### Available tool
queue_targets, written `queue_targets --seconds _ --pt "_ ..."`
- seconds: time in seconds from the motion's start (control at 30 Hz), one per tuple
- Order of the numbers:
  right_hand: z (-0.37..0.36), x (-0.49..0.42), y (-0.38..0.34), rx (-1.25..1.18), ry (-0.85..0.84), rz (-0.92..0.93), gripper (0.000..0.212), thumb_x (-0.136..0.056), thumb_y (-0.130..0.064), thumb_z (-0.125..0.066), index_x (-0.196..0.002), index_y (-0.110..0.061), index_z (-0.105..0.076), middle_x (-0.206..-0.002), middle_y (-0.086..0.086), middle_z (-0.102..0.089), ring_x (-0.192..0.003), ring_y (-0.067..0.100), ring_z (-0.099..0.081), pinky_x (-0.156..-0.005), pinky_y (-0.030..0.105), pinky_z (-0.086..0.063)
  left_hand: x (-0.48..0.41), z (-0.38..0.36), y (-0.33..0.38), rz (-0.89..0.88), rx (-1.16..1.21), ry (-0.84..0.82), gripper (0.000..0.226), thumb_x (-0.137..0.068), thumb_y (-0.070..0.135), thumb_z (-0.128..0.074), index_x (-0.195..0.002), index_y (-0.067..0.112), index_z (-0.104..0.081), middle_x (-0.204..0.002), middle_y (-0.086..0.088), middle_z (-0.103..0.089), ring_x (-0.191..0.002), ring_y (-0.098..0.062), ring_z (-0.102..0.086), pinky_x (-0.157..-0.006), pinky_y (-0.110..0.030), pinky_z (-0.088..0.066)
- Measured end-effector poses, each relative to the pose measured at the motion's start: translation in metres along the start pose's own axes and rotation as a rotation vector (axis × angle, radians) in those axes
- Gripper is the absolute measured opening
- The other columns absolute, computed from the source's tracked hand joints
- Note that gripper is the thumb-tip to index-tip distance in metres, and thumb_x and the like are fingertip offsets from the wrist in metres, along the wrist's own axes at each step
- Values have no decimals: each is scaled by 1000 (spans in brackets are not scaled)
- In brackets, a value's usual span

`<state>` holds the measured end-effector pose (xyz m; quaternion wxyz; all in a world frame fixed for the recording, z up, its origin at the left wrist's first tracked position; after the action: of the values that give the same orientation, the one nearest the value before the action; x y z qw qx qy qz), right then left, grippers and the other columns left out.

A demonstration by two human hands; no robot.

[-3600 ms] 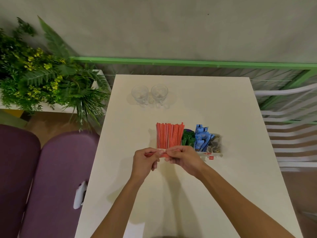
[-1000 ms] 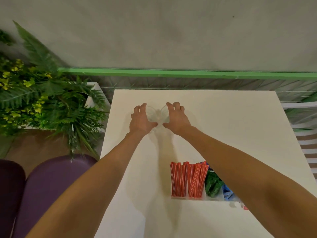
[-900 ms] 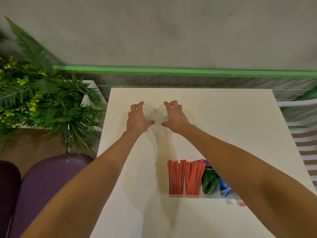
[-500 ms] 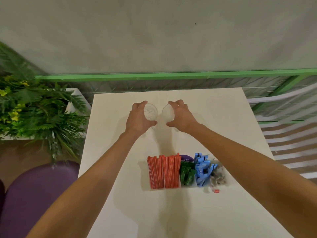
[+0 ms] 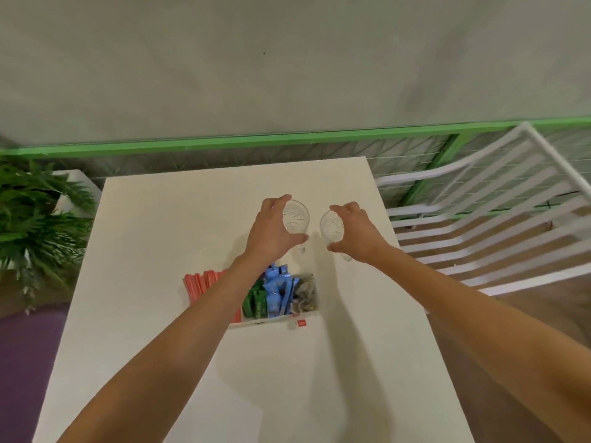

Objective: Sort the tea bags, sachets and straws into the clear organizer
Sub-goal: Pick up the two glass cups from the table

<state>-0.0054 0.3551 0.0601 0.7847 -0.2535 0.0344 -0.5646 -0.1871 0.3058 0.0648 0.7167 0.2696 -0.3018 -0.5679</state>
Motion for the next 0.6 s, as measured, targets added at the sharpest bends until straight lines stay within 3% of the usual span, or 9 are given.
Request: queue_targets --seconds 0.37,0.6 --pt "-27 55 92 -37 -82 -61 95 -72 -31 -83 -149 -20 -28 -146 6 -30 -131 25 -34 -102 37 -41 45 -97 31 17 -168 -126 93 -67 47 -80 -144 35 -29 -141 5 -35 -121 -18 -50 -91 -37 -48" --pt "-42 66 104 -51 -87 -63 95 -71 -30 -82 -148 -21 -27 -143 4 -30 -130 23 -33 -95 36 -48 54 -129 26 -50 -373 -189 94 -68 51 -77 -146 29 -28 -142 1 -38 -128 -20 -39 -103 -36 -36"
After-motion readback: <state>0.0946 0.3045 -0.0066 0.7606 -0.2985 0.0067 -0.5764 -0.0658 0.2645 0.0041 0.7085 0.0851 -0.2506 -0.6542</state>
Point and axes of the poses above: each hand's wrist, its own x-axis away from the middle knuckle, its own z-axis out of the back of the hand, y = z × x, the point moved 6 cm from there along -x, towards the middle knuckle
